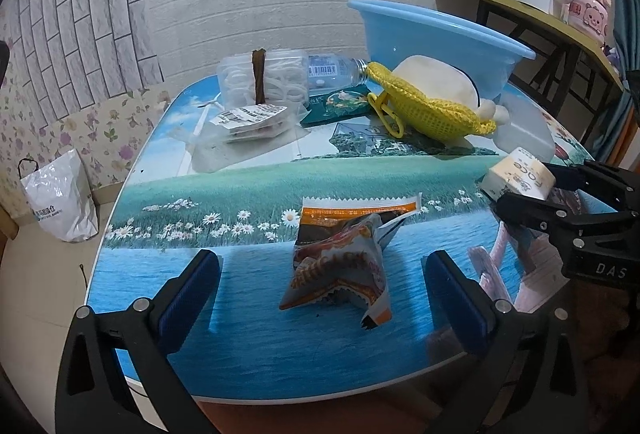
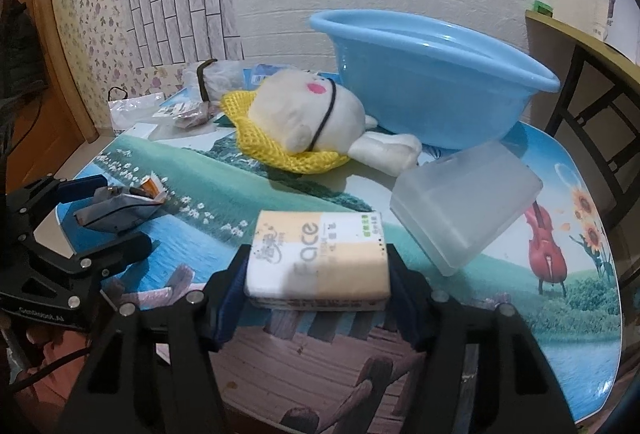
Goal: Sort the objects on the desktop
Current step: 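Grasp the snack bag with the left tool while the right tool grasps the Face tissue pack, then carry the snack bag and tissue pack over the basin with both tools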
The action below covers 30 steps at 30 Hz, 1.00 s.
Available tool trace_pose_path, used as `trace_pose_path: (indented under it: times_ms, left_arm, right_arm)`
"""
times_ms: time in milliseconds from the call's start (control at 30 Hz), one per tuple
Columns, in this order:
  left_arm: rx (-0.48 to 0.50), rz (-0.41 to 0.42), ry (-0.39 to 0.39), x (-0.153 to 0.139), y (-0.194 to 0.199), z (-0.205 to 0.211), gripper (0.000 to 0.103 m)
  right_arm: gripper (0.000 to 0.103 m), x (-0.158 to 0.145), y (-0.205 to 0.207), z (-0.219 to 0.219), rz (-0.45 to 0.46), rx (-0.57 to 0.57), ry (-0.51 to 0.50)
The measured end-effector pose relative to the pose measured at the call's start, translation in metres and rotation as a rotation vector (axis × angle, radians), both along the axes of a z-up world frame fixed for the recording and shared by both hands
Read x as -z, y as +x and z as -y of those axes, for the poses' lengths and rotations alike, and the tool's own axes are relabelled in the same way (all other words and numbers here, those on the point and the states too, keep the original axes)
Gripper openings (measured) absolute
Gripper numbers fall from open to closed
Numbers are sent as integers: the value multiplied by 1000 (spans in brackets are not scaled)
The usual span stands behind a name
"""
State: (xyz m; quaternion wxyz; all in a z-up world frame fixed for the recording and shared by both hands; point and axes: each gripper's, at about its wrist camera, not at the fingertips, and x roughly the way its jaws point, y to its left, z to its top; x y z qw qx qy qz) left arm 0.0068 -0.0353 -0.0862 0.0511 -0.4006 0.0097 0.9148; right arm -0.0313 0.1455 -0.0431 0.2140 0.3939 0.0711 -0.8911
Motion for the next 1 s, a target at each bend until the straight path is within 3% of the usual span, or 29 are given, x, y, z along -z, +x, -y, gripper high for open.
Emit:
trace_pose_path:
  times_ms: [67,233,300,400,633,867,1000]
  left_arm:
    - [2,0,1,0,1,0,100]
    - [-5,-19,2,-4,2,1,68]
    - [-10,-21,5,-5,2,3,60]
    - [-6,-24,11,-7,3,2,38]
    - [-48,-34,28,-21,5,9,38]
    - [-64,-109,50,-67,3,6,38]
    - [-44,-142,69,-91,-10,-3,38]
  right_arm:
    - [62,-1,0,-1,7,0,-9]
    - [62,0,0,-1,18,-4,-17]
    - [62,0,1,-1,18,-9,-15]
    - [62,-2,2,-1,13,-17,-20]
    - [62,-22,4,-5,-37,-43,-36]
    - [62,-64,3,-15,-146,-67,-85]
    - [62,-79,-11,-26,-163,-33,-95]
